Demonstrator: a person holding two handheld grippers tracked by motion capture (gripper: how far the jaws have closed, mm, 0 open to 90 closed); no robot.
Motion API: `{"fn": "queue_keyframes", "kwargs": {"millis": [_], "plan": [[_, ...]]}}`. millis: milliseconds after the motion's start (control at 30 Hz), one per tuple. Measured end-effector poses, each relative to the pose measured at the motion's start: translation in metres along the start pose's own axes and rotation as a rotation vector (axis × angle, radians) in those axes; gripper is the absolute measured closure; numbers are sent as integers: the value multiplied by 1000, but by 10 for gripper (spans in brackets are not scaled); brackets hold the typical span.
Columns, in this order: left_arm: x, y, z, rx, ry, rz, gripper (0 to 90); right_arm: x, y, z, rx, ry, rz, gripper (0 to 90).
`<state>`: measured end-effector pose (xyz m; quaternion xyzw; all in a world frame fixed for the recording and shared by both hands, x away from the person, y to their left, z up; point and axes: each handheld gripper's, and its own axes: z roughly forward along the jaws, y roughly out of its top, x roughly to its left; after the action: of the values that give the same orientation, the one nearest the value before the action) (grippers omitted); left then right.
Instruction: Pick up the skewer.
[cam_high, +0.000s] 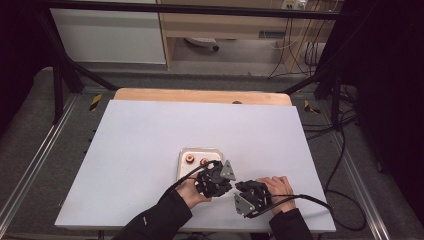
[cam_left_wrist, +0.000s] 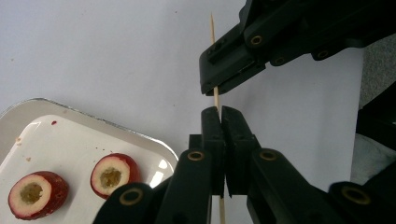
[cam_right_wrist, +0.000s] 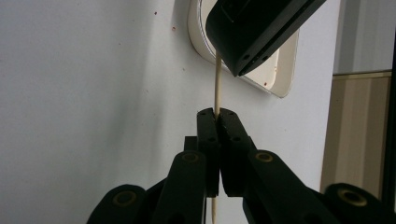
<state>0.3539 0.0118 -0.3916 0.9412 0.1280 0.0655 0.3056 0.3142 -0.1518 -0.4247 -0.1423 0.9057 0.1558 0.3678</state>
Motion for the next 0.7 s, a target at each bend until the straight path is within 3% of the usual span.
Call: {"fn": "queue_keyframes", "kwargs": {"millis": [67,133,233,367,633,700], "plan": [[1,0,-1,3,6,-3,865,0,0,0,5,-6,-9,887],[4,-1,-3,18,2,-20,756,-1,1,0,27,-17,-39,887],[10,-4,-6,44,-12,-53,730,-2,3,-1,53,-32,-64,888],[16,-7,-9,85,-29,-83,732,-3,6,1,78,-52,-112,888],[17,-7,-2,163,-36,-99,838,-8,12,3,109,-73,-153,887],[16,-7,0,176,-28,-92,857,-9,14,4,114,-72,-181,887]]}}
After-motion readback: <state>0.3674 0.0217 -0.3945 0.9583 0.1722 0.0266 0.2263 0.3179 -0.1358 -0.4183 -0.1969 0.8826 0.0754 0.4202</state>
